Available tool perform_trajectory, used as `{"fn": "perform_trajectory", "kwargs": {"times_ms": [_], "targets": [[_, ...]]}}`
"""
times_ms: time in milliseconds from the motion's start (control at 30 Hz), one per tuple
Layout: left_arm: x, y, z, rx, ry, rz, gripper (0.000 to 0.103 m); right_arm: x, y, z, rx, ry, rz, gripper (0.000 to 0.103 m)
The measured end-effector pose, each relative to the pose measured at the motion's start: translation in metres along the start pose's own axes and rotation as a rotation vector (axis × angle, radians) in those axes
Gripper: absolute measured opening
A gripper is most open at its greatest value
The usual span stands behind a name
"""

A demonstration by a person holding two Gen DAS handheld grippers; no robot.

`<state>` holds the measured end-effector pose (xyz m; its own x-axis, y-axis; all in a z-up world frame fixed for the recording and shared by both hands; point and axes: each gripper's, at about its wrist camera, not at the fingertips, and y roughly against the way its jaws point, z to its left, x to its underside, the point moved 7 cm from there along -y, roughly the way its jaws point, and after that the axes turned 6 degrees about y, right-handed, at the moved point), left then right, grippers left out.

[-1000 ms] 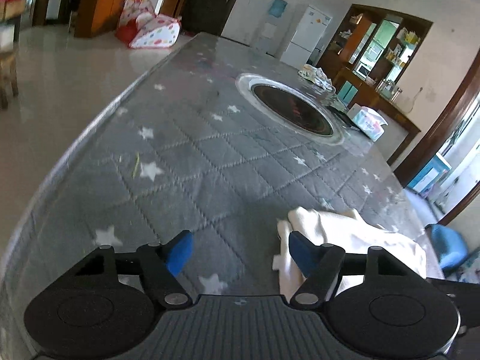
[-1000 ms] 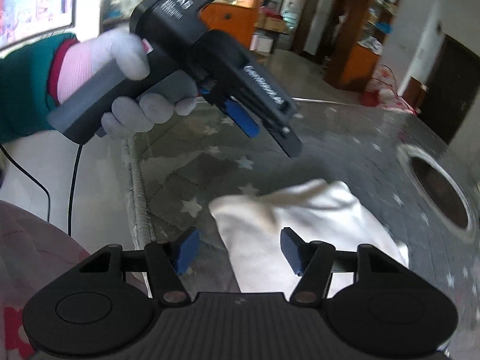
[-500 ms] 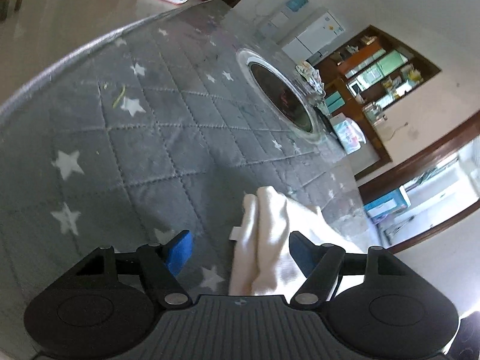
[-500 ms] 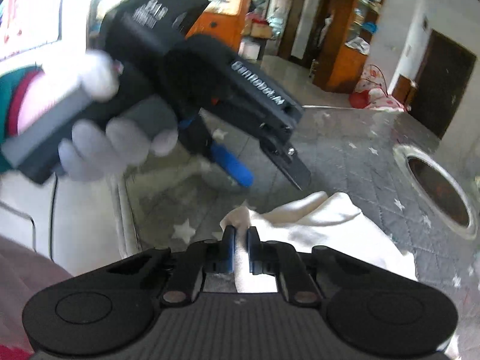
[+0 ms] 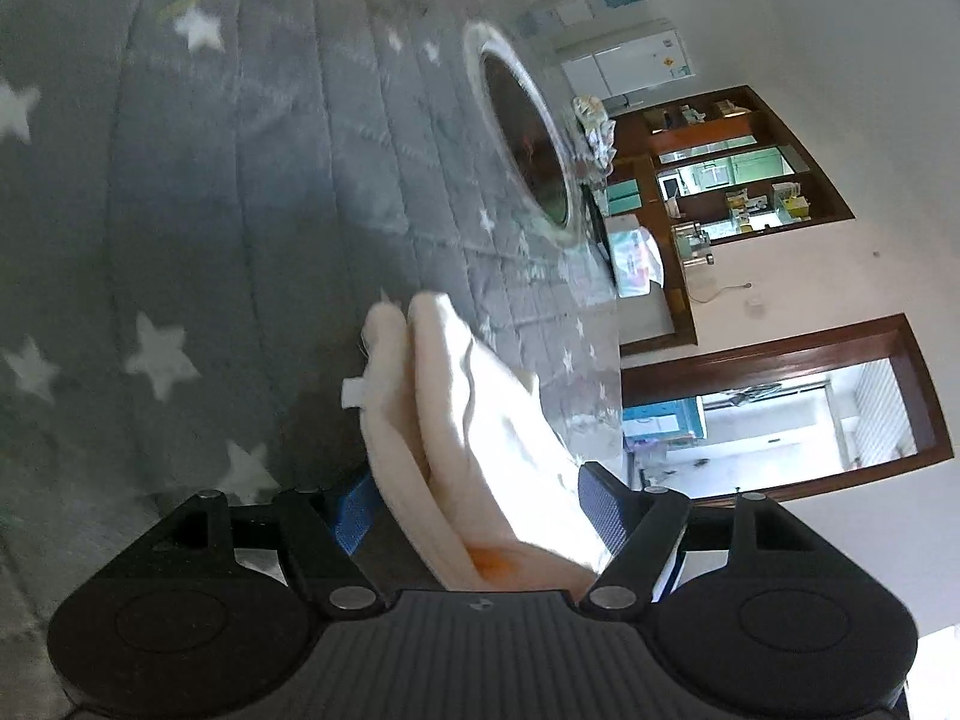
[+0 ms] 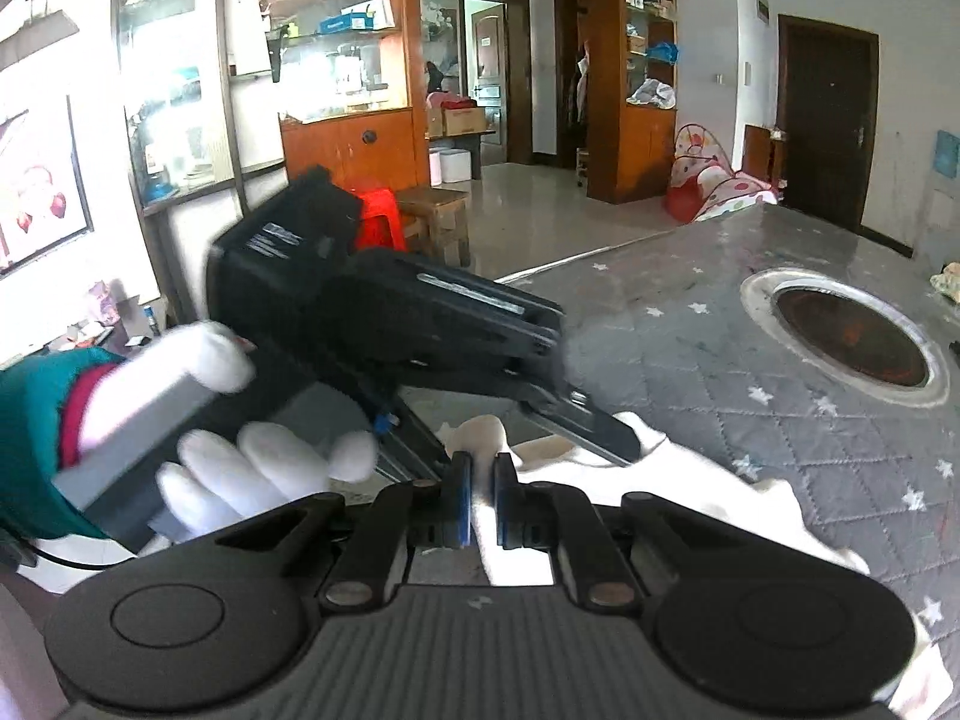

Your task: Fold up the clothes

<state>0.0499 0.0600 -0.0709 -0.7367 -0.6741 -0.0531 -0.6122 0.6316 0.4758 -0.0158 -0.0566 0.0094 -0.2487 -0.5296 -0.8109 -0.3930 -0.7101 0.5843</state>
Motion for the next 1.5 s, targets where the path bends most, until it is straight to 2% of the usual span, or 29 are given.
{"fn": "perform_trajectory", "kwargs": {"times_ms": [100, 167, 267, 333, 400, 467, 567, 633, 700, 800, 1000, 1067, 1200, 1333, 1500], "targets": [[0.002, -0.006, 0.002, 0.017, 0.009, 0.013, 0.054, 0.004, -0.001, 0.006, -0.018, 0.003, 0.001, 0.006], [0.002, -0.008, 0.005, 0.009, 0.008, 0.011, 0.04, 0.006, -0.003, 0.009, -0.024, 0.006, 0.005, 0.006], [0.002, -0.01, 0.011, 0.0, 0.011, 0.008, 0.024, 0.01, -0.005, 0.012, -0.028, 0.009, 0.006, 0.007], [0.001, -0.009, 0.015, -0.004, 0.016, 0.003, 0.02, 0.012, -0.004, 0.011, -0.026, 0.006, 0.006, 0.01], [0.0, -0.007, 0.016, -0.008, 0.01, 0.0, 0.02, 0.015, 0.0, 0.01, -0.021, -0.004, 0.0, 0.011], [0.0, -0.006, 0.015, -0.01, 0.001, -0.002, 0.019, 0.018, 0.007, 0.005, -0.009, -0.024, -0.005, 0.017], [0.001, -0.005, 0.015, -0.013, -0.009, -0.004, 0.019, 0.027, 0.02, -0.009, 0.039, -0.066, -0.007, 0.021], [0.001, -0.006, 0.015, -0.01, -0.012, -0.004, 0.019, 0.036, 0.029, -0.022, 0.08, -0.105, -0.004, 0.029], [0.002, -0.005, 0.015, -0.01, -0.016, -0.006, 0.019, 0.048, 0.038, -0.04, 0.153, -0.15, 0.005, 0.034], [0.003, -0.005, 0.014, -0.013, -0.031, -0.01, 0.019, 0.07, 0.054, -0.072, 0.262, -0.238, 0.021, 0.035], [0.004, -0.006, 0.012, -0.011, -0.04, -0.008, 0.019, 0.113, 0.085, -0.121, 0.431, -0.408, 0.028, 0.043], [0.003, -0.007, 0.011, -0.011, -0.046, -0.007, 0.019, 0.123, 0.09, -0.132, 0.462, -0.452, 0.027, 0.048], [0.003, -0.008, 0.01, -0.008, -0.049, -0.003, 0.02, 0.14, 0.093, -0.151, 0.465, -0.549, 0.025, 0.051], [0.003, -0.009, 0.01, -0.008, -0.055, 0.0, 0.02, 0.148, 0.088, -0.155, 0.419, -0.639, 0.006, 0.052], [0.003, -0.009, 0.011, -0.009, -0.06, 0.004, 0.02, 0.151, 0.082, -0.157, 0.396, -0.688, -0.015, 0.052]]}}
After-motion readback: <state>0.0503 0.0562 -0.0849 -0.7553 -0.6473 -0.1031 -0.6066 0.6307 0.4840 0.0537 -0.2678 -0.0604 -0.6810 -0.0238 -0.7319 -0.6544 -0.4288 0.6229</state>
